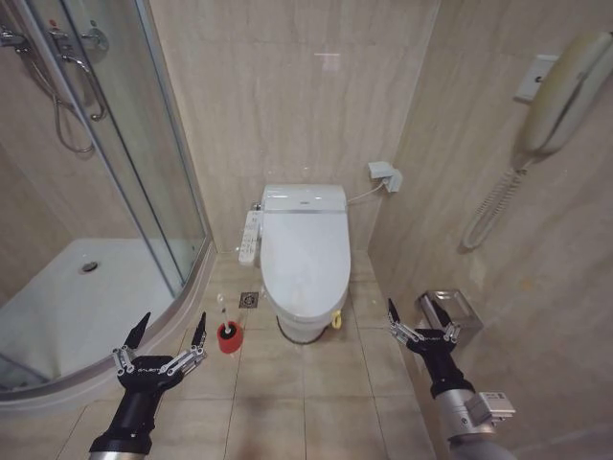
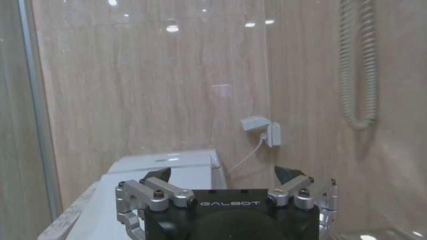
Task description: Open the toilet lid, clean the toilet bowl with a toilet brush, close the toilet lid, and flush.
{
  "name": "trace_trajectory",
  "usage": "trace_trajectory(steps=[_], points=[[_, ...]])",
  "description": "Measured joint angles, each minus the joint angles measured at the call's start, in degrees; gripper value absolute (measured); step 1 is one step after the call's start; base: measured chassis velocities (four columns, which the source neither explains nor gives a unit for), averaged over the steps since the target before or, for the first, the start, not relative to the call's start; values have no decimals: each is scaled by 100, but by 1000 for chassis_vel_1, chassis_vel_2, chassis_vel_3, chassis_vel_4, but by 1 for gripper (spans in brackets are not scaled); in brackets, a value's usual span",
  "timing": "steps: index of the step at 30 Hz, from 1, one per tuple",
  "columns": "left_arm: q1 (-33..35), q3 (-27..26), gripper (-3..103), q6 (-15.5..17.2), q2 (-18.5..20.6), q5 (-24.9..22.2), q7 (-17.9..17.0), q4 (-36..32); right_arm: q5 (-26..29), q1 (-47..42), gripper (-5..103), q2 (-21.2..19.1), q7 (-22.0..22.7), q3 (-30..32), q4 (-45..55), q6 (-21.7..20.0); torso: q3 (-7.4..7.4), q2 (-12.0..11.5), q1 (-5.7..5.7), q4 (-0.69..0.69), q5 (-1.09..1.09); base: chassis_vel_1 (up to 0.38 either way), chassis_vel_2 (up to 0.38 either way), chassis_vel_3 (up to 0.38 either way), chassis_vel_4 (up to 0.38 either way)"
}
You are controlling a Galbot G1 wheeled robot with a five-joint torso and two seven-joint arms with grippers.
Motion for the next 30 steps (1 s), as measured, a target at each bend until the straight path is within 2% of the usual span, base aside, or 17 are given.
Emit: trace_trajectory(steps=[8, 16, 23, 30], points=[[0, 0, 100, 0, 0, 0, 0, 0, 29, 4, 100, -4, 16, 15, -19, 51, 0, 0, 0, 1, 1, -164, 165, 167, -154], [0, 0, 100, 0, 0, 0, 0, 0, 25, 2, 100, 1, -44, -3, -254, 389, 0, -1, 1, 1, 1, -99, 116, 114, -137], [0, 0, 100, 0, 0, 0, 0, 0, 61, 82, 100, -28, -33, -24, -298, 354, -1, 0, -2, 1, 1, -18, 24, 14, -19], [0, 0, 100, 0, 0, 0, 0, 0, -104, -347, 100, -17, -382, -122, -799, 663, -2, 2, -4, -1, 0, 0, 0, 0, 0]])
